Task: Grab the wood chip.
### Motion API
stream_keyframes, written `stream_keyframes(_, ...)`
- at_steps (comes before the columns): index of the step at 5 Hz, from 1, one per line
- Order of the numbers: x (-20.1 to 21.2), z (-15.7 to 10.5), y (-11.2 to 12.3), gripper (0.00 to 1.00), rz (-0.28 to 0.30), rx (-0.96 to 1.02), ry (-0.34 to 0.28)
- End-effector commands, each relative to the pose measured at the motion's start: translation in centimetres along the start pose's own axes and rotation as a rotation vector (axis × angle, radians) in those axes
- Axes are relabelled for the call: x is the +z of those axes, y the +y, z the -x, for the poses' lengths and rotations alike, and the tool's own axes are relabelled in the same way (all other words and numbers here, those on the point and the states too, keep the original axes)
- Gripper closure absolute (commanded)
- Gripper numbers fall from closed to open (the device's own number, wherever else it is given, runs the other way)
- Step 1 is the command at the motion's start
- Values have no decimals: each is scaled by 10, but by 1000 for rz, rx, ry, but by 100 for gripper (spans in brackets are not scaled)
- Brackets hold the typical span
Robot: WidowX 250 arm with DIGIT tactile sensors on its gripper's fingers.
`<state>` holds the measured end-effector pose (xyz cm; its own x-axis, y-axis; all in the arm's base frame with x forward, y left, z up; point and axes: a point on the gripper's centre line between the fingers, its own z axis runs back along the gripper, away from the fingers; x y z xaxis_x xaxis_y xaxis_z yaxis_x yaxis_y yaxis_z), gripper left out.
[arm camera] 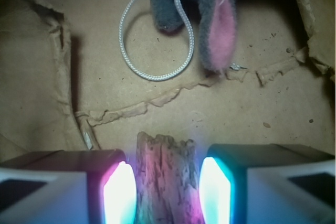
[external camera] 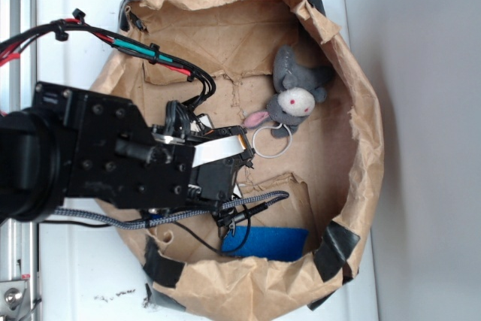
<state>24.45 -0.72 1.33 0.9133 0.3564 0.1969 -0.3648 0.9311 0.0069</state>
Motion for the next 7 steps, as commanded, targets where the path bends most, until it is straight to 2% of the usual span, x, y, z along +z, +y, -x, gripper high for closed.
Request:
stream_keyframes(1, 18, -25, -5, 100, 6, 12, -9)
stream_keyframes(2, 50, -39, -10, 100, 63, -7, 2)
stream_keyframes(3, 88, -53, -9, 100, 108, -53, 40)
stream_keyframes(4, 123, -64, 0, 100, 104, -149, 97)
stream_keyframes(6, 168, -75, 5, 100, 120, -261, 84)
stream_keyframes(7, 188, -64, 1, 100, 114, -273, 19)
